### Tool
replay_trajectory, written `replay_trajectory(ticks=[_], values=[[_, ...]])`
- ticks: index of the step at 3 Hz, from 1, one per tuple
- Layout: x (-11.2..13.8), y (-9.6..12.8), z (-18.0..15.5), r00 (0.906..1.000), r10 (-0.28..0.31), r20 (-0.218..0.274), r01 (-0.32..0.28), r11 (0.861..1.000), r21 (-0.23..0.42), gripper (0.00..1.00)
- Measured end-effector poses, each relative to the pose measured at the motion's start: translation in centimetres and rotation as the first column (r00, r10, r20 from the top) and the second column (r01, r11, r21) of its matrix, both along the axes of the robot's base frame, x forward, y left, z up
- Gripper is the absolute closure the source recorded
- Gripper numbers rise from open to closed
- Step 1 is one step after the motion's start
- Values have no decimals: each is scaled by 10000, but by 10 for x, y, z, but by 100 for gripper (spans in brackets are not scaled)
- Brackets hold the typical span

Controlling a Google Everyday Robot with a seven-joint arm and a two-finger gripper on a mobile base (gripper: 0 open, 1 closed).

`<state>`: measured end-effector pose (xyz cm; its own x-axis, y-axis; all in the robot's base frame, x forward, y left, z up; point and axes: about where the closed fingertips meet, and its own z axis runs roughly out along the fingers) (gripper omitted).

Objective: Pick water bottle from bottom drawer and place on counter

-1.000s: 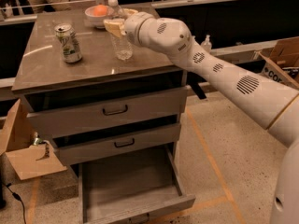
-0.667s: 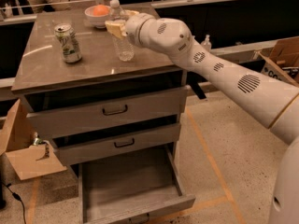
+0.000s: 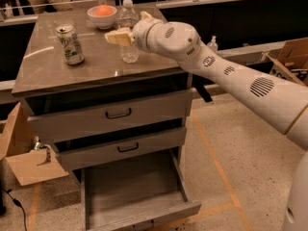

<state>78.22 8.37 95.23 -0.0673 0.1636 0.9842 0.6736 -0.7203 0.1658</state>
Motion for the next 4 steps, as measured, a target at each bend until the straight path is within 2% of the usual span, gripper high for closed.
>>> replay_trajectory(ticks=[1,2,3,4], values=[[-9,-30,-6,9979,-621,-191,624,9980,130,0],[-28,-72,-19,9871,-1501,-564,1525,9875,393,0],[-53,-130,-43,9527,-2831,-1102,2903,9553,558,0],[-59,-129,-62,9481,-2912,-1275,2984,9536,405,0]])
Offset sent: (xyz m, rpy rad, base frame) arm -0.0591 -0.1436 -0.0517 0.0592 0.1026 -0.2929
